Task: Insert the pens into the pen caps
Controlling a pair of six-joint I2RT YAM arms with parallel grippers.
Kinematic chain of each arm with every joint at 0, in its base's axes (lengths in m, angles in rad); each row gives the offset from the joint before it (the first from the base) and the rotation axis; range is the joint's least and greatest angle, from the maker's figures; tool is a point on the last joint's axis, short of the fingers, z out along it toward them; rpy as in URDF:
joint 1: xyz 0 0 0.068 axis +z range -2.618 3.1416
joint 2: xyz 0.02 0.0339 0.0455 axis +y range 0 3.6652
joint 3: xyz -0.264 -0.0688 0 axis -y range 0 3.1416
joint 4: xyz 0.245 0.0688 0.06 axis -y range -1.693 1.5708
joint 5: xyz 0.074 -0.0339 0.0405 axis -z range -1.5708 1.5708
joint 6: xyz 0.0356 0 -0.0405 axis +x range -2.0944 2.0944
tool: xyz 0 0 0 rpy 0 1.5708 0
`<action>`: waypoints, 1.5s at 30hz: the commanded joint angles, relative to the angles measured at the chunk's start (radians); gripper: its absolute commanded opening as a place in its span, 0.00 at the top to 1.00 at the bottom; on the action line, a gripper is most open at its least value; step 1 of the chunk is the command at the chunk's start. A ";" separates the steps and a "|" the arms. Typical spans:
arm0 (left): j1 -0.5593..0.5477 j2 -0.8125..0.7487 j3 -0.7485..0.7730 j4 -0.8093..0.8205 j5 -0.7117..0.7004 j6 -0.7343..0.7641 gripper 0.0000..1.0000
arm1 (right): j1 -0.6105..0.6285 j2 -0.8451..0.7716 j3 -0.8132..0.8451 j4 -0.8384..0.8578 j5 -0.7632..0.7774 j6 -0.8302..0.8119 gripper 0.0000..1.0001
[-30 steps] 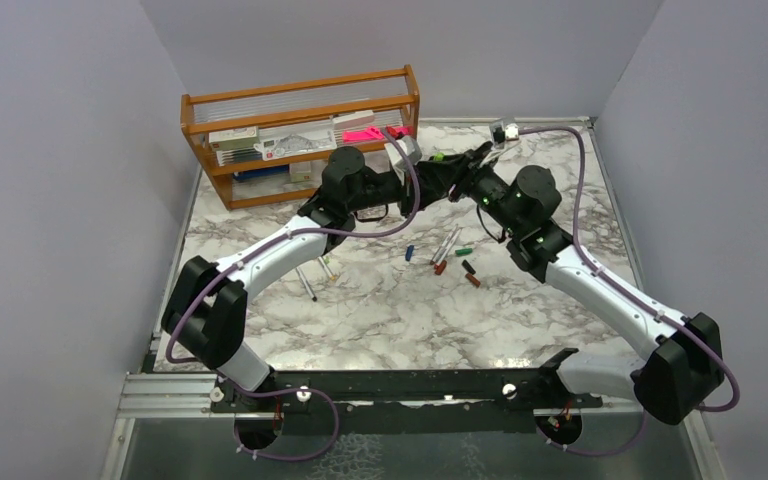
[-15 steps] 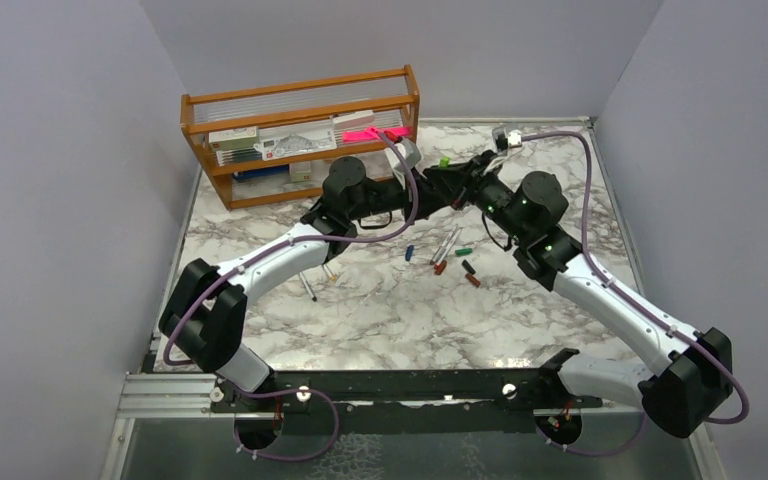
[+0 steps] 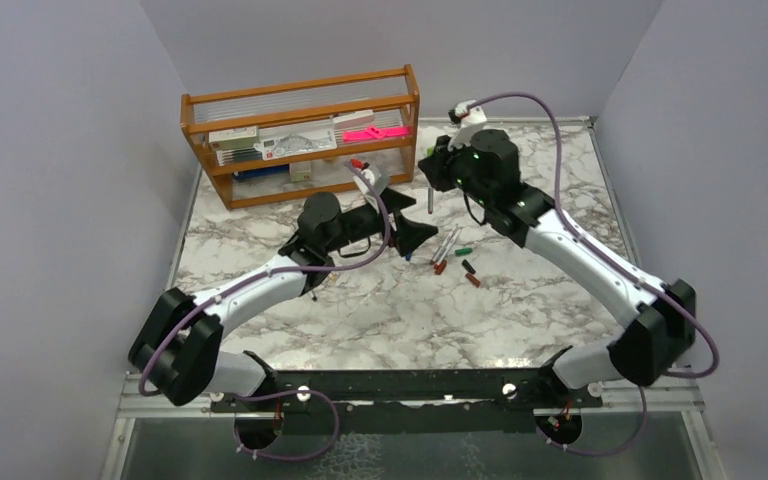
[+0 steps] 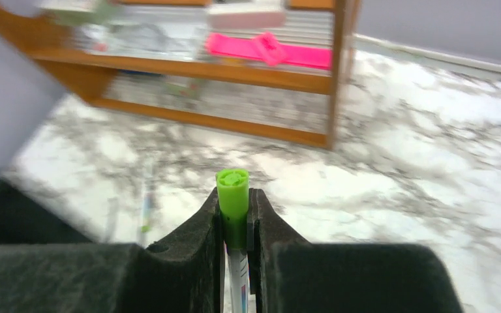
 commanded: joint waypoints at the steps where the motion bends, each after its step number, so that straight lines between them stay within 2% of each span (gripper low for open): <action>1: -0.001 -0.140 -0.123 -0.020 -0.098 -0.009 0.01 | -0.031 0.228 0.144 -0.288 0.249 -0.094 0.99; 3: 0.001 -0.180 -0.137 -0.072 -0.109 0.006 0.01 | -0.084 0.314 0.194 -0.367 0.238 -0.059 0.99; 8: 0.002 -0.219 -0.128 -0.161 -0.129 0.031 0.01 | -0.197 0.427 0.208 -0.429 0.173 -0.041 0.99; 14: 0.002 -0.177 -0.103 -0.168 -0.080 0.005 0.01 | -0.302 0.497 0.191 -0.412 0.131 -0.054 0.98; 25: 0.002 -0.186 -0.130 -0.172 -0.094 0.010 0.01 | -0.337 0.659 0.175 -0.337 0.169 -0.092 0.98; 33: 0.002 -0.136 -0.109 -0.187 -0.083 0.009 0.01 | -0.338 0.622 0.145 -0.298 0.150 -0.048 0.58; 35: 0.001 -0.114 -0.109 -0.187 -0.100 0.013 0.01 | -0.338 0.593 0.135 -0.288 0.155 -0.041 0.52; 38: 0.001 -0.059 -0.095 -0.188 -0.137 0.028 0.01 | -0.338 0.527 0.114 -0.265 0.153 -0.023 0.50; 42: -0.024 0.063 -0.030 -0.201 -0.201 0.046 0.14 | -0.338 0.407 0.060 -0.221 0.145 0.026 0.50; 45: -0.068 0.179 0.067 -0.256 -0.270 0.095 0.41 | -0.346 0.316 0.012 -0.199 0.163 0.058 0.51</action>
